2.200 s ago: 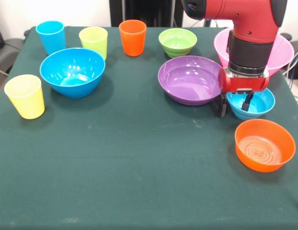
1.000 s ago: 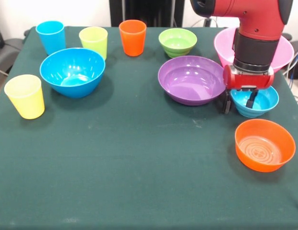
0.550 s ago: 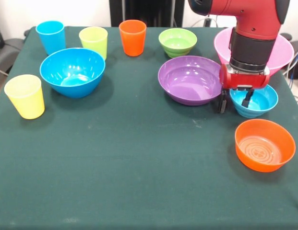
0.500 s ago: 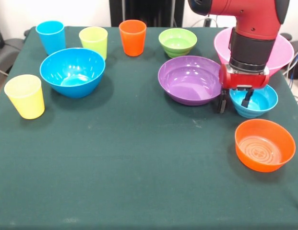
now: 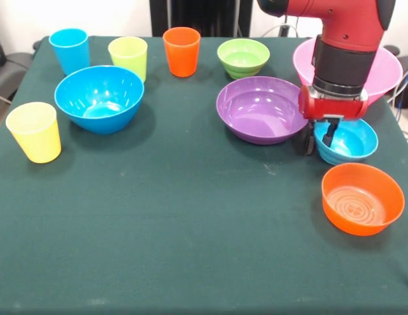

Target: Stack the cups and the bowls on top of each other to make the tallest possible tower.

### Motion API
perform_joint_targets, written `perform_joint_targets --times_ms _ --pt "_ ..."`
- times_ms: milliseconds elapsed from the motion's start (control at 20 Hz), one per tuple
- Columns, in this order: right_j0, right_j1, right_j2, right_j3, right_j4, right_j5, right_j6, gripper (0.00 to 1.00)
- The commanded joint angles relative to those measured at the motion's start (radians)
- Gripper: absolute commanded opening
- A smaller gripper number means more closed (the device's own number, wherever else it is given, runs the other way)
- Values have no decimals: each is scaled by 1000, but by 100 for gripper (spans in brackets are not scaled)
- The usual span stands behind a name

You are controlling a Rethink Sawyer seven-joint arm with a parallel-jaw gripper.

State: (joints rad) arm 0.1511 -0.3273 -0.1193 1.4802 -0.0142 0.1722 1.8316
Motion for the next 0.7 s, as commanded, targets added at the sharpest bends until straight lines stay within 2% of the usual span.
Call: perform_joint_targets --times_ms 50,700 --pt "16 52 44 -11 4 -17 141 0" --pt "6 65 26 -40 -10 -21 119 0"
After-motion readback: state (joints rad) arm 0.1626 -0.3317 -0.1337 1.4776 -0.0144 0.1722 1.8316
